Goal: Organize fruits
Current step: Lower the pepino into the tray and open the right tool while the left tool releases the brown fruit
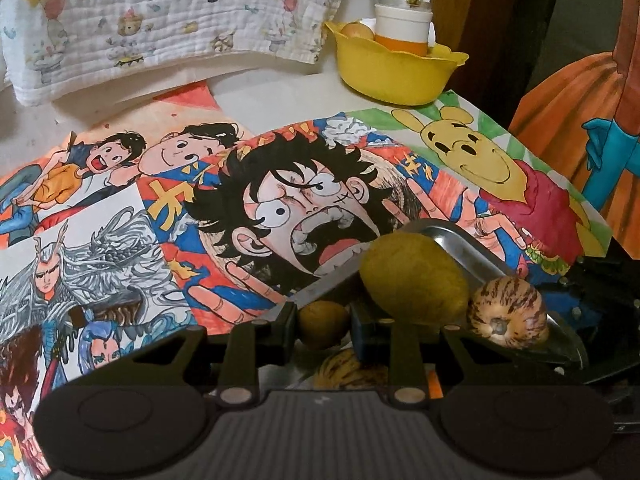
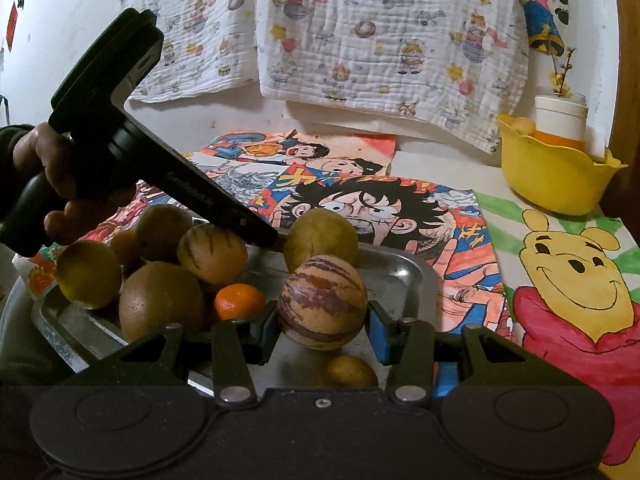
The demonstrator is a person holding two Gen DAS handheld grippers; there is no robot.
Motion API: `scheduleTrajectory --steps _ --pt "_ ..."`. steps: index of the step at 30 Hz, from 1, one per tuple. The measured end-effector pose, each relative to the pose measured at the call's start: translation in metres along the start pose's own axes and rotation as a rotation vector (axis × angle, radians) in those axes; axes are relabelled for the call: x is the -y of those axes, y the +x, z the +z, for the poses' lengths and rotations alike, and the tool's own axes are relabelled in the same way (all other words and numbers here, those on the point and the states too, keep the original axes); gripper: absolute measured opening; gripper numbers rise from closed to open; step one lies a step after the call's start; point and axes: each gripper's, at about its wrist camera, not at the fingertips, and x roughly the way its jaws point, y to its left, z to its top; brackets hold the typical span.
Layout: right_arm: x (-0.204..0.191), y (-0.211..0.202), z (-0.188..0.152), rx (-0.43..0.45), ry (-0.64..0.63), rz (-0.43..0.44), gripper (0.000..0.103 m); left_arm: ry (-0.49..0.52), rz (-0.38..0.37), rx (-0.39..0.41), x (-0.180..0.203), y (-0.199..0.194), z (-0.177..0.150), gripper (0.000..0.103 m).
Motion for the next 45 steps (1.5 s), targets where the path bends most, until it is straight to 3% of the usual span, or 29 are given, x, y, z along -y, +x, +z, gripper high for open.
scheduleTrajectory --steps 25,34,37,42,45 --pt "0.001 0.007 -0.002 -0.028 0.016 -0.005 0.049 -0.025 -0.041 -0.102 0.007 0.015 0.005 0.034" --pt "0.001 0.003 -0.002 -0.002 0.006 -0.009 0.051 -0.049 -0.013 -0.105 0.008 0.010 0.000 0.049" --pt "0.000 0.001 -0.002 0.005 0.004 -0.012 0.052 -0.049 0.002 -0.101 0.011 0.005 -0.003 0.061" --pt "-0.005 -0.007 -0.003 0.024 0.009 -0.013 0.061 -0.055 0.018 -0.078 0.015 -0.006 -0.008 0.068" --pt "-0.006 -0.014 -0.005 0.045 0.034 -0.018 0.071 -0.074 0.033 -0.038 0.016 -0.018 -0.011 0.080"
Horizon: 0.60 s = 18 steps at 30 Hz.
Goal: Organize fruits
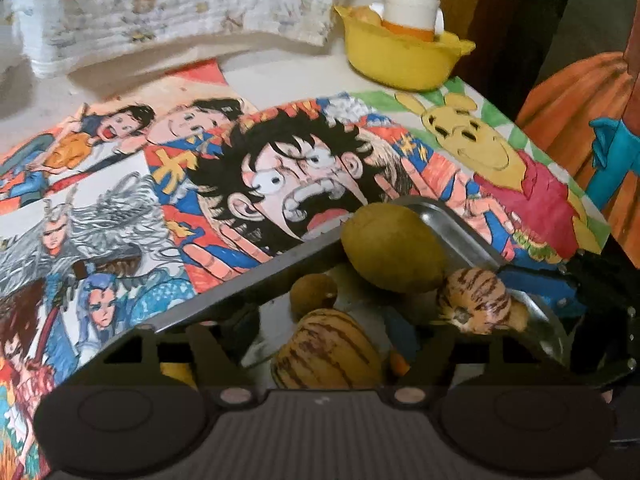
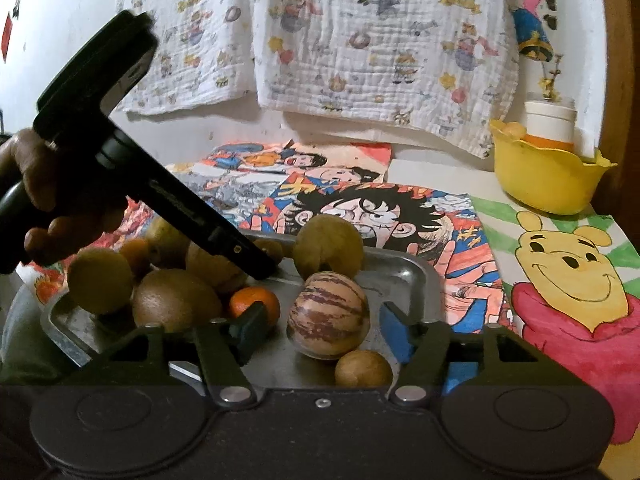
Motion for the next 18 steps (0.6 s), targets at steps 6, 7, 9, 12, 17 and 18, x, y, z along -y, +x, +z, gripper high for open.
scheduleTrajectory --steps 6,7,9,12,17,18 --pt "-0.001 -0.018 -0.001 0.063 0.064 0.000 0.083 -0.075 0.026 0.106 0.000 -0.028 -0.013 0.091" --pt "-0.002 -0.021 -0.001 0.074 0.068 -0.002 0.084 -0.084 0.031 0.124 0.001 -0.033 -0.016 0.095" --pt "-0.004 -0.028 -0.001 0.097 0.078 -0.001 0.088 -0.113 0.056 0.166 0.004 -0.043 -0.023 0.100" --pt "-0.008 -0.040 -0.003 0.129 0.089 0.003 0.093 -0.159 0.102 0.214 0.008 -0.059 -0.037 0.101" --pt "-0.014 -0.062 -0.006 0.191 0.091 0.000 0.099 -0.230 0.163 0.286 0.014 -0.082 -0.067 0.102" --pt "-0.015 -0.066 -0.006 0.205 0.097 0.000 0.101 -0.237 0.180 0.296 0.015 -0.086 -0.072 0.102"
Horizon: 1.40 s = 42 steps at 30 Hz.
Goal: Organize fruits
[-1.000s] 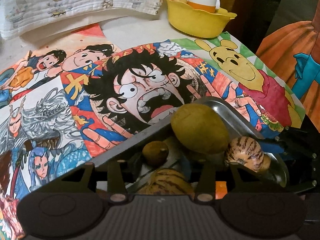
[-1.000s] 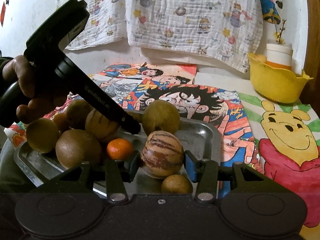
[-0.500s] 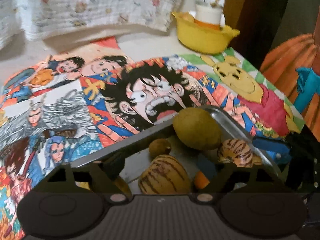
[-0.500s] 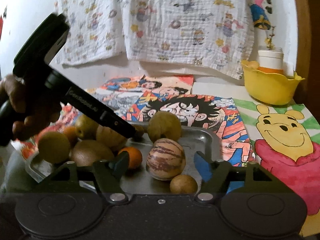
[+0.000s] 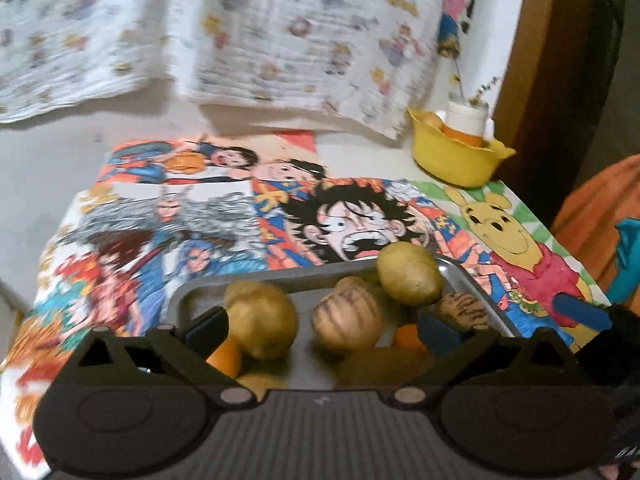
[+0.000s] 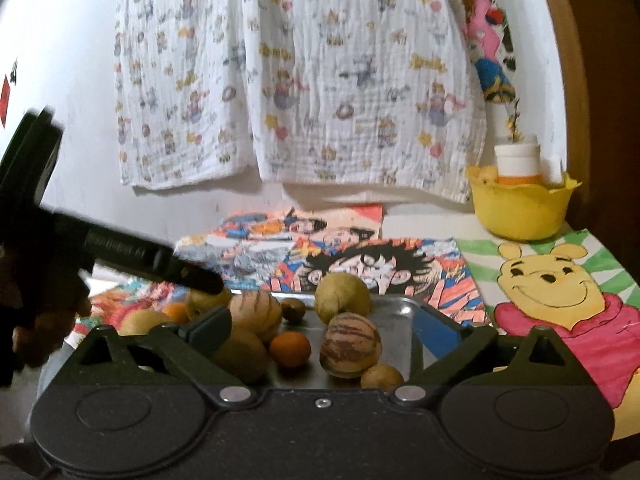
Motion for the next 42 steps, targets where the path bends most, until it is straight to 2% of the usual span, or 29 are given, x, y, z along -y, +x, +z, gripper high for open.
scheduleTrajectory --steps 9,17,22,27,35,42 --pt "-0.008 -0.026 0.000 0.057 0.052 0.046 0.102 -0.043 0.150 0.107 -0.005 -0.052 -0.043 0.102" --pt "-0.017 -0.051 -0.007 0.089 0.036 0.031 0.102 -0.042 0.216 0.148 -0.002 -0.085 -0.074 0.103" --pt "-0.016 -0.058 -0.012 0.066 0.072 0.022 0.102 -0.013 0.254 0.164 0.003 -0.097 -0.090 0.103" --pt "-0.019 -0.058 -0.015 0.012 0.072 0.030 0.102 0.002 0.239 0.143 0.001 -0.105 -0.101 0.103" --pt "-0.028 -0.066 -0.023 -0.014 0.042 0.041 0.102 -0.029 0.223 0.148 -0.009 -0.119 -0.113 0.103" --pt "-0.034 -0.065 -0.031 -0.040 0.044 0.048 0.102 -0.008 0.246 0.156 -0.004 -0.123 -0.115 0.103"
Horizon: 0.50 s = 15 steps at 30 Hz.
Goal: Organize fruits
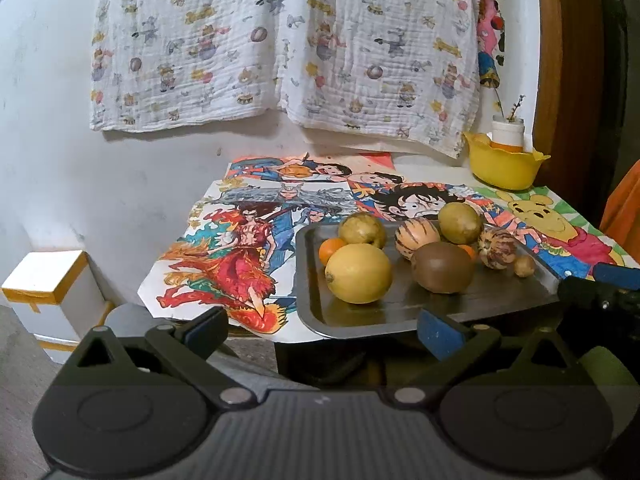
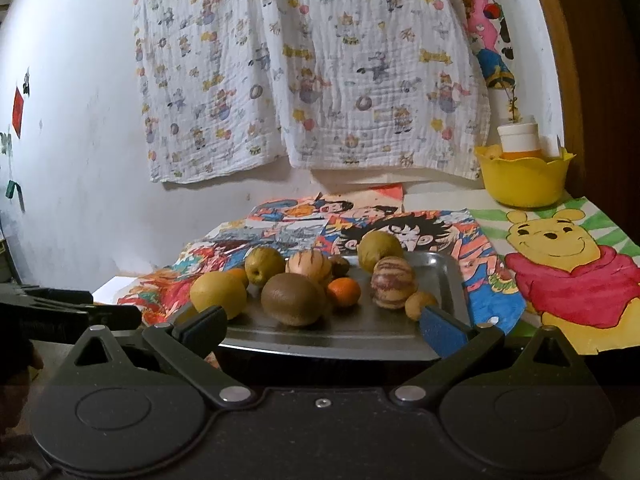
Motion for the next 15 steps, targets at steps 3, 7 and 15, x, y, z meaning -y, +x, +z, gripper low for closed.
scheduleTrajectory --steps 3,7,15 --pt "-0.0013 0.0003 -0.0001 -0.002 -0.002 0.002 0.102 0.012 0.003 0.001 0.0029 0.0004 0.0005 0.103" --pt "-0.0018 0.0017 -0.0002 -0.010 -0.005 0.006 0.102 0.014 0.005 -0.002 0.0035 0.0012 0.0007 0.103" --pt "-0.0035 0.0085 -0.0001 -0.034 -0.014 0.012 0.102 0.002 0.006 -0.018 -0.0001 0.0055 -0.0001 0.103"
